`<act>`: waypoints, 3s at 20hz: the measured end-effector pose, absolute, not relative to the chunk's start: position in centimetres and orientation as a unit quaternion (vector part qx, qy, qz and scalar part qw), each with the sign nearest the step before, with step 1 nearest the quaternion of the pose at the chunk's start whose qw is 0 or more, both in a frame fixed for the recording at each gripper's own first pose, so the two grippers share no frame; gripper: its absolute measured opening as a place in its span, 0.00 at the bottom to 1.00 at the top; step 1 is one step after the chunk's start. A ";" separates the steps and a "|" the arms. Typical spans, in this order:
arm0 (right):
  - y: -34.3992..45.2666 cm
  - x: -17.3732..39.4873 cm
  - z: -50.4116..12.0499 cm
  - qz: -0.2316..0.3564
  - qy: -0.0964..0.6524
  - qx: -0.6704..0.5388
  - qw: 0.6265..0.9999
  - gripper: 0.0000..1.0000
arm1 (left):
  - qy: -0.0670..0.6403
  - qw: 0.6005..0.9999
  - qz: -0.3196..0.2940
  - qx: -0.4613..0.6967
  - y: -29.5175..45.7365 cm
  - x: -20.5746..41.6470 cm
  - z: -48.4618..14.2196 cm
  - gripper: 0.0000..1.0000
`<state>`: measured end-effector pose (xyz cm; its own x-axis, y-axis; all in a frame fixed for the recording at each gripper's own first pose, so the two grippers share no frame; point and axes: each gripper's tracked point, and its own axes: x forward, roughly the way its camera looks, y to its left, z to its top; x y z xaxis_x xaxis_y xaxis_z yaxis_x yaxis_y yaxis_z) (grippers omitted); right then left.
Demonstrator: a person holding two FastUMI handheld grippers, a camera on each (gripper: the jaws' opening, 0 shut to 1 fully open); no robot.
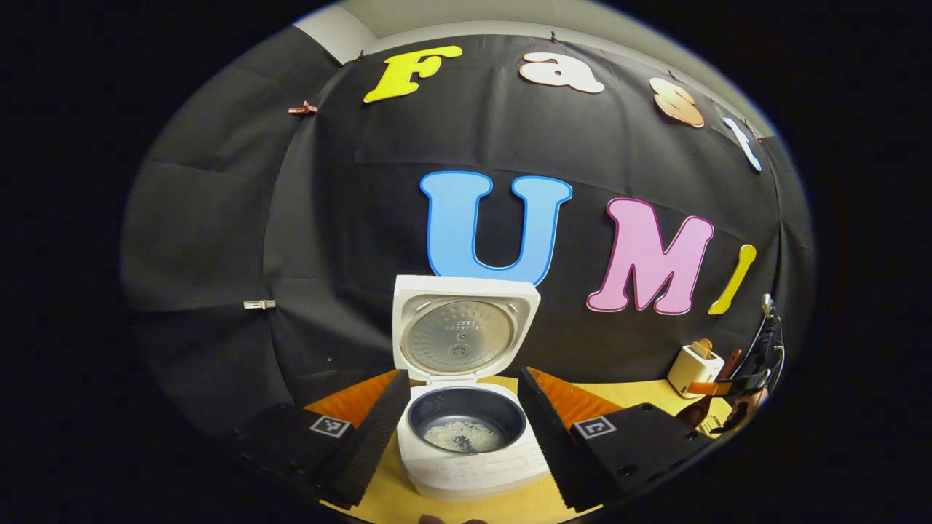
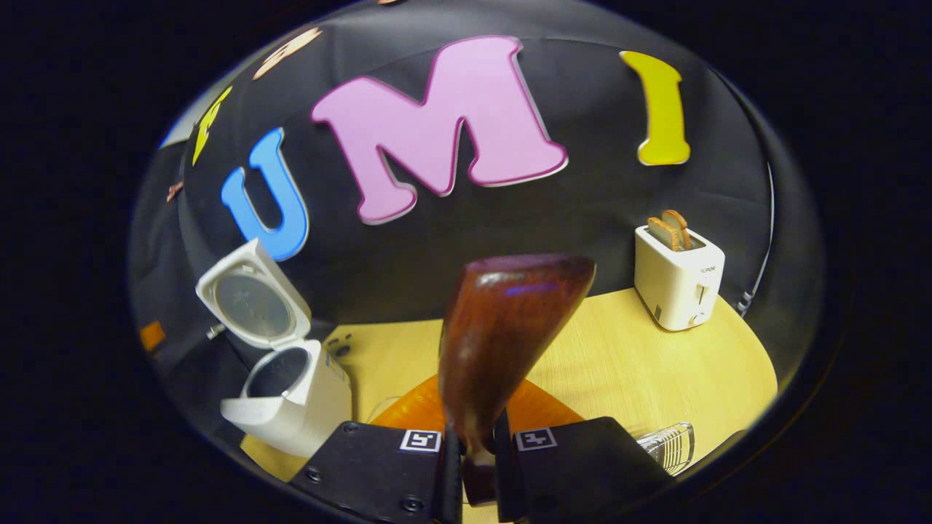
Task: Close the left gripper, press the button to open the rice cooker; take a wooden spoon from the chopstick holder with the right hand, scoop a spoonful of rice and pour it into the rice cooker, then put the wooden spoon back into the chopstick holder.
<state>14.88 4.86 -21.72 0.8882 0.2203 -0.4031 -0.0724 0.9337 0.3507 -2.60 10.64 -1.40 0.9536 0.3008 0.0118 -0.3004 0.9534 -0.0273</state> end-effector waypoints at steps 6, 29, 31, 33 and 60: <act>8.2 15.3 -26.4 0.079 0.270 0.059 0.958 0.21 | -0.001 0.988 0.156 -0.010 12.2 -3.5 -2.1 0.95; 16.6 15.5 -32.4 0.056 0.376 0.279 0.882 0.21 | 0.003 0.985 0.172 -0.025 14.5 -2.9 -2.4 0.95; 16.0 15.4 -32.2 0.052 0.366 0.335 0.867 0.21 | 0.003 0.985 0.171 -0.025 14.3 -2.9 -2.4 0.95; 15.0 15.4 -31.6 0.048 0.350 0.368 0.860 0.21 | 0.002 0.985 0.169 -0.023 14.0 -2.7 -2.2 0.95; 16.7 18.8 -15.5 0.131 0.240 0.555 0.786 0.20 | -0.008 0.986 0.165 -0.032 14.6 -4.4 -3.4 0.95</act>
